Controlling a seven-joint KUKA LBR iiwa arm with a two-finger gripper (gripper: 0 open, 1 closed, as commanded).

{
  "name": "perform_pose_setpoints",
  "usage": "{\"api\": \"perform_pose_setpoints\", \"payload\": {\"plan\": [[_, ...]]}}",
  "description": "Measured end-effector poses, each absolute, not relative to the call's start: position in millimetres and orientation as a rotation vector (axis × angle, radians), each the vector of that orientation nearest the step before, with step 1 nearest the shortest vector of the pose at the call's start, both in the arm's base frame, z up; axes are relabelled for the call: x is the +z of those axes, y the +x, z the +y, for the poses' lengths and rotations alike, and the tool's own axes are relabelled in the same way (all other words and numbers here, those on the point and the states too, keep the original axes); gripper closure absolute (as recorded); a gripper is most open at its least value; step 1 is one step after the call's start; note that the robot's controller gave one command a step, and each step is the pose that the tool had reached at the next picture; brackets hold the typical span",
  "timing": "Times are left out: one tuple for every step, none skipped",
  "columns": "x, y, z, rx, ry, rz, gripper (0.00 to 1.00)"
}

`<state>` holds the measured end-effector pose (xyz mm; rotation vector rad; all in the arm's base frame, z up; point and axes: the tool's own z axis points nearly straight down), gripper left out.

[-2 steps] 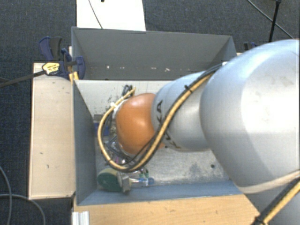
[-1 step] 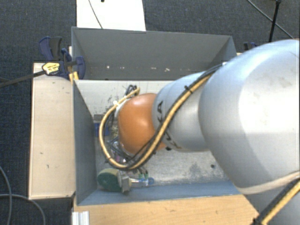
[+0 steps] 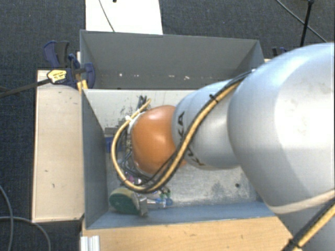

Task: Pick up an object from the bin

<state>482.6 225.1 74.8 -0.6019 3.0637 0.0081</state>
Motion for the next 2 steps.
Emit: {"api": "perform_pose_setpoints", "payload": {"plan": [[74.7, 485.8, 224.4, 0.0, -0.382, 3.108, 0.0], [73.8, 482.8, 223.7, 0.001, -0.354, 3.109, 0.0]]}}
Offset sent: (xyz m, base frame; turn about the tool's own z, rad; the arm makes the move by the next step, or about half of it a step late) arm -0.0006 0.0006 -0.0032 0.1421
